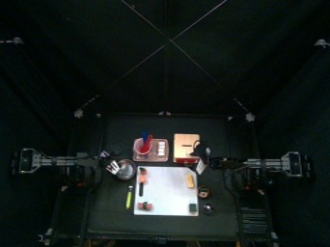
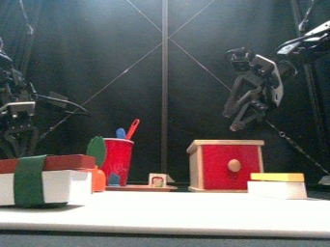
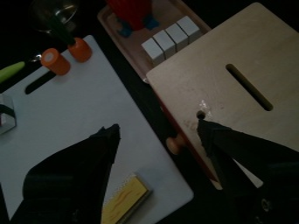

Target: Put bowl onto cutting board

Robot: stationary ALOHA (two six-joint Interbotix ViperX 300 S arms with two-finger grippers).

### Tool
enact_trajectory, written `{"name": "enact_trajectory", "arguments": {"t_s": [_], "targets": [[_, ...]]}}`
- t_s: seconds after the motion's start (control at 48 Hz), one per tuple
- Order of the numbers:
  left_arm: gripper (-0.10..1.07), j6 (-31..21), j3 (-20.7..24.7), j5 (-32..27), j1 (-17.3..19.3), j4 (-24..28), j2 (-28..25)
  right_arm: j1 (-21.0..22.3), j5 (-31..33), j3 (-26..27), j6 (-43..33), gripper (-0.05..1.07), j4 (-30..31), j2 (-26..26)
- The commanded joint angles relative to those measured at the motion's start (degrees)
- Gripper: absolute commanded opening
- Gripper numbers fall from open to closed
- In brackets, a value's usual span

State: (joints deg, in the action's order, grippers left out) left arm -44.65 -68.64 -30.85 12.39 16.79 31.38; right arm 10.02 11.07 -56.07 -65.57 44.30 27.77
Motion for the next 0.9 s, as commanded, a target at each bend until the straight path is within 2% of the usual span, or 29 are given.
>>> {"name": "enact_trajectory", "arguments": {"t_s": [0.0,0.188,0.438,0.542,0.75,0.875], "targets": [[0.79,0.18,0.26,0.97,0.09,-1.67,-0.09,0.35,-0.35,0.53,0.0,1.0,0.0,0.26],[0.64,0.53,-0.97,1.14,0.0,-4.31,-0.09,0.53,-0.35,0.18,-0.26,1.0,-0.09,0.26],[0.5,0.7,3.08,-0.18,0.0,-3.69,0.26,0.53,-0.35,-0.44,-0.26,1.0,-0.88,0.26],[0.47,0.79,6.15,-3.69,0.0,-3.78,1.05,0.53,-0.35,-0.62,-0.26,1.0,-1.23,0.26],[0.47,0.7,14.33,-14.33,-0.18,-4.13,4.04,0.44,-0.35,-0.88,-0.09,1.0,-1.32,0.62],[0.47,0.62,18.98,-14.15,-0.44,-6.15,5.19,0.44,-0.35,-0.97,0.0,1.0,-1.32,0.7]]}}
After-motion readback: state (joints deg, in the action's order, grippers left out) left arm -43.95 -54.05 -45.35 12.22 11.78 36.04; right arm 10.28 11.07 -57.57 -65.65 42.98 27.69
